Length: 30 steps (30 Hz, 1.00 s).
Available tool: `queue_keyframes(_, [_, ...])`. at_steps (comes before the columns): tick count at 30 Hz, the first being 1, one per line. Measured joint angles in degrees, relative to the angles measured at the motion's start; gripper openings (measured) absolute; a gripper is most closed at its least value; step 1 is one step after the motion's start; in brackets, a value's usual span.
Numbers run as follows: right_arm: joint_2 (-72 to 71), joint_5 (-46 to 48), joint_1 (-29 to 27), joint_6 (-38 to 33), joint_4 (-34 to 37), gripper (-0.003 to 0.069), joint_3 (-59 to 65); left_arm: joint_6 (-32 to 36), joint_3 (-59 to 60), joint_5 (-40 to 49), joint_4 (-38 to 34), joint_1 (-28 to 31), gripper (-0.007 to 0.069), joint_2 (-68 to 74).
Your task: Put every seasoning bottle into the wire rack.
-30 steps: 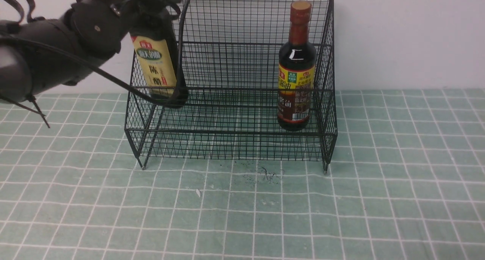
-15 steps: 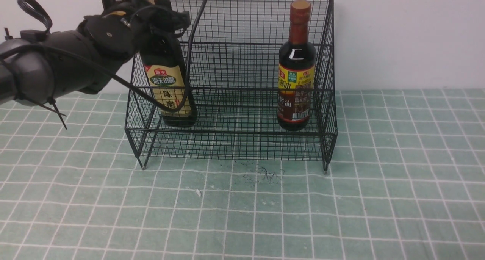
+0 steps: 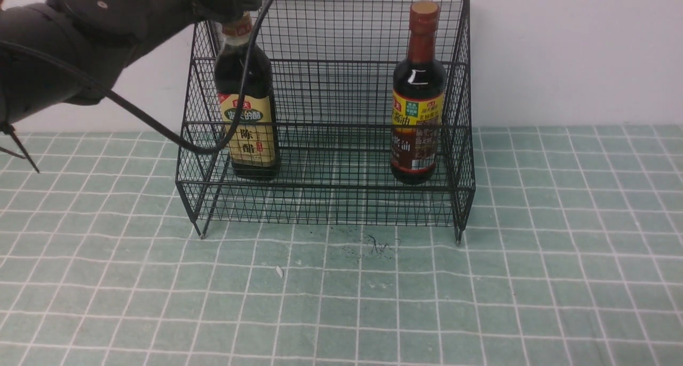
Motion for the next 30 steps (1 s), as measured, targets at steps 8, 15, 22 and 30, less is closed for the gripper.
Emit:
queue_keyframes(8, [0.00,0.00,0.00,0.02,0.00,-0.0012,0.00,-1.54,-0.07,26.91,1.66,3.30,0.0233,-12.00])
queue_keyframes(15, [0.00,0.00,0.00,0.02,0.00,-0.0012,0.00,-16.04,-0.09,56.85,15.55,9.08,0.0002,-15.83])
queue_keyframes(22, [0.00,0.00,0.00,0.02,0.00,-0.0012,0.00,-24.83,3.29,69.78,28.73,10.25,-0.0006,-20.76])
queue_keyframes(30, [0.00,0.00,0.00,0.10,0.00,-0.0012,0.00,-25.28,18.01,62.77,28.47,10.25,-0.0006,-41.11])
